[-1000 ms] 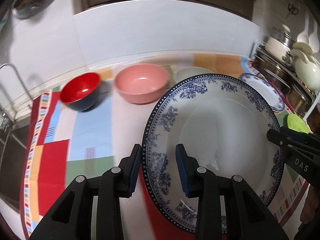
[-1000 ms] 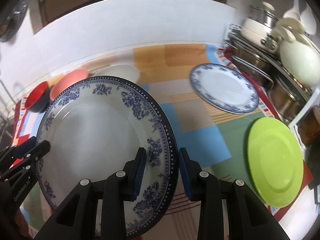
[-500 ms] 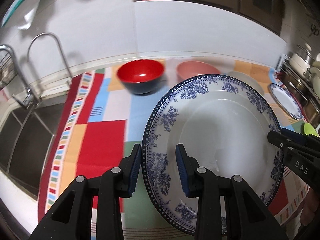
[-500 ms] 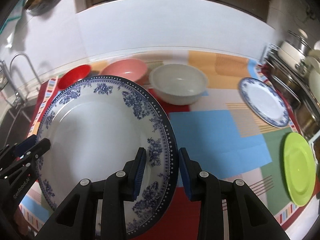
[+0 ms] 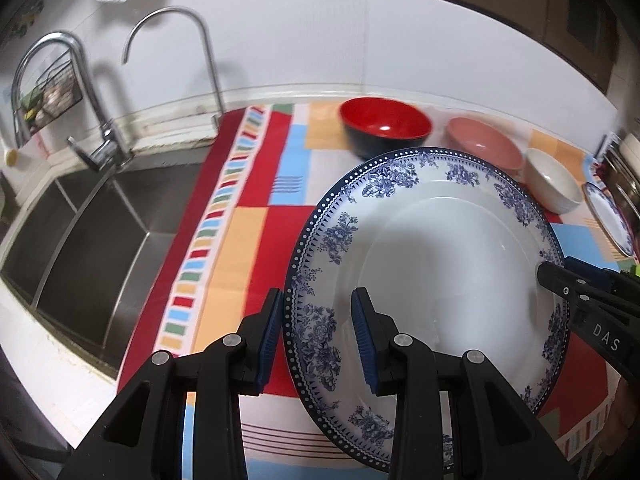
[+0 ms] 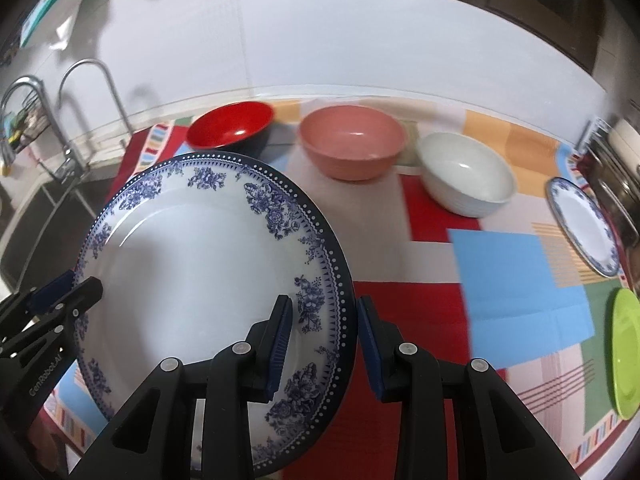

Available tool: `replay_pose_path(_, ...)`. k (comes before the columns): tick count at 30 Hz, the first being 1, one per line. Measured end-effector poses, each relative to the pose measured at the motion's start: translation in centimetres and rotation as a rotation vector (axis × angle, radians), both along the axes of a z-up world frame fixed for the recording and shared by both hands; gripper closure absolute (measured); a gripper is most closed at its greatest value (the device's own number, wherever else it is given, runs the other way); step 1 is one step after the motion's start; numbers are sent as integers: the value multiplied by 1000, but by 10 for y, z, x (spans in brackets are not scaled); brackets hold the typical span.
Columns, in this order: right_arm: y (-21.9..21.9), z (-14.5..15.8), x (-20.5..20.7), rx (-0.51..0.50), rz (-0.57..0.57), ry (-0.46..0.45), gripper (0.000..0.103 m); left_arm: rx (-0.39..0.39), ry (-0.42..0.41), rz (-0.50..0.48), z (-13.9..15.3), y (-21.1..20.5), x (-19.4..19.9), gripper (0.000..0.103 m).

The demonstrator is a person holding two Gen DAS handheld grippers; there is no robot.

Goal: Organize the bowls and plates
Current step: 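Lift the blue-and-white plate with both grippers and carry it toward the sink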

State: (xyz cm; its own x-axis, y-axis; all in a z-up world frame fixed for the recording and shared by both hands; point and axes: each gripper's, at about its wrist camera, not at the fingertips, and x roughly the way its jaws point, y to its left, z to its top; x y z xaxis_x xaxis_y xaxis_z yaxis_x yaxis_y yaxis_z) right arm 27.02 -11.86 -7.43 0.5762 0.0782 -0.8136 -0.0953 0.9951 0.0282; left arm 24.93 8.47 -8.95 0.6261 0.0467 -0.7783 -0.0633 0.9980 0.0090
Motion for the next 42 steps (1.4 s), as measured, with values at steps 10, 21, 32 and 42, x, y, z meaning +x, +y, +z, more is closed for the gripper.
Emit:
replay_pose_path(10, 43, -15, 14, -13, 63, 47, 69, -10, 54, 54, -21, 34, 5, 68)
replay_pose_path(21, 60, -31, 30, -36, 68, 89, 69, -32, 100, 58, -39, 44, 21, 68)
replay_pose_path(32, 61, -42, 41, -38, 53, 127, 68, -33, 120, 47, -47, 44, 28, 68)
replay_pose_path(42, 61, -46, 41, -41, 54, 138, 68, -34, 132, 46, -52, 42, 28, 67)
